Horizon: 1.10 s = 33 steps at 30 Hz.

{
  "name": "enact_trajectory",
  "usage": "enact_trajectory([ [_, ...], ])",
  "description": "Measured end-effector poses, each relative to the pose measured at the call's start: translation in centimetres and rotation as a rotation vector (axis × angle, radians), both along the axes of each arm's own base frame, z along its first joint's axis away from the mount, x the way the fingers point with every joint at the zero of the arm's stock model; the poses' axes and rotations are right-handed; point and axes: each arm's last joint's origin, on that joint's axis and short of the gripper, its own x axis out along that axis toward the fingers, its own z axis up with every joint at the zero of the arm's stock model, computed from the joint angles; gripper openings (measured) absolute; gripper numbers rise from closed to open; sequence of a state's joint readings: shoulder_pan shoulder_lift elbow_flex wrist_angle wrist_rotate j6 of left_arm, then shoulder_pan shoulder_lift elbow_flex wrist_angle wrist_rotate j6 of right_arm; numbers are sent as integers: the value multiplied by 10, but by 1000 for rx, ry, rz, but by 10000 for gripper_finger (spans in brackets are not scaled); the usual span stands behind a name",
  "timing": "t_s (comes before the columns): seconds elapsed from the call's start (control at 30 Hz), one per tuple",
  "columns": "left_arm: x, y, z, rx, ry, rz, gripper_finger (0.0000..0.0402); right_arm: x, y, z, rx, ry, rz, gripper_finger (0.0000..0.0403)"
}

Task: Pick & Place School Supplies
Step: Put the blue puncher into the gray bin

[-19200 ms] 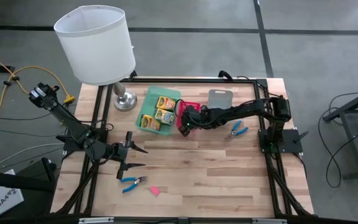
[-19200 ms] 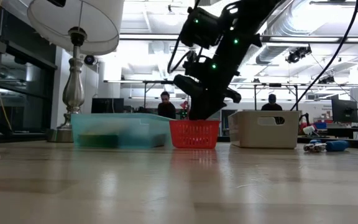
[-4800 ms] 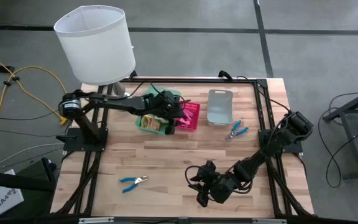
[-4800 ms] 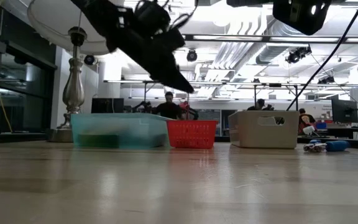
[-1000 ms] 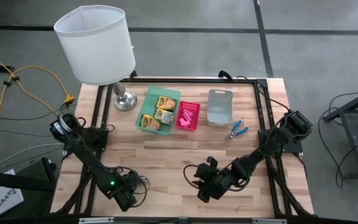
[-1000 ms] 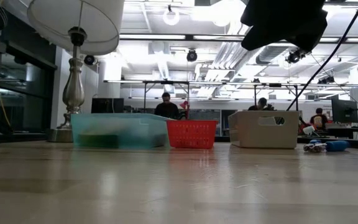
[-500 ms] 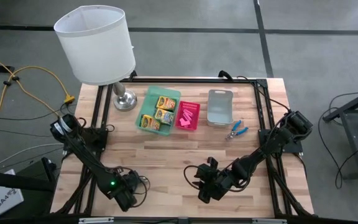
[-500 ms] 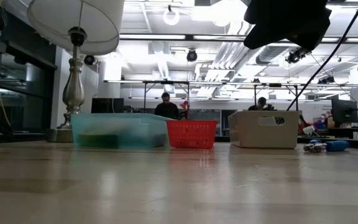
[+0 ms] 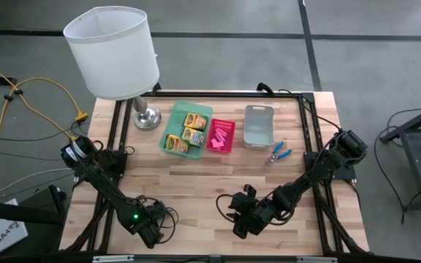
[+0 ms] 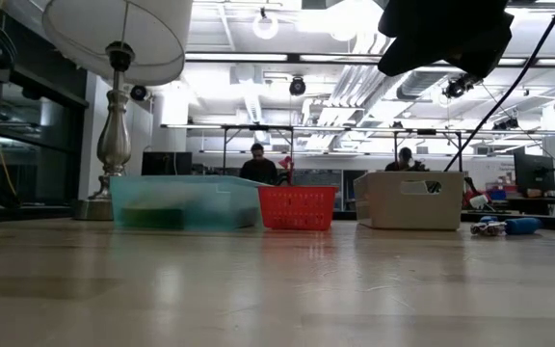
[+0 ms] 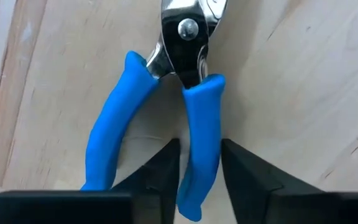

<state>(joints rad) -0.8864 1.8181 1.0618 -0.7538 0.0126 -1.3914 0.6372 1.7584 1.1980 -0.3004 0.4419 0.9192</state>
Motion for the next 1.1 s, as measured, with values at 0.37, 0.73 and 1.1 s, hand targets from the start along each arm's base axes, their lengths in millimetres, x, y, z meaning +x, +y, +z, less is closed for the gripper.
enact_trajectory([
  [0.37,0,0,-1,-5,3,-21,37,0,0,0,0,-1,0,126],
  [0.73,-1,1,11,-19,-53,-68,37,0,0,0,1,-2,0,126],
  [1.1,2,8,42,-15,-252,-185,37,0,0,0,-1,-3,2,126],
])
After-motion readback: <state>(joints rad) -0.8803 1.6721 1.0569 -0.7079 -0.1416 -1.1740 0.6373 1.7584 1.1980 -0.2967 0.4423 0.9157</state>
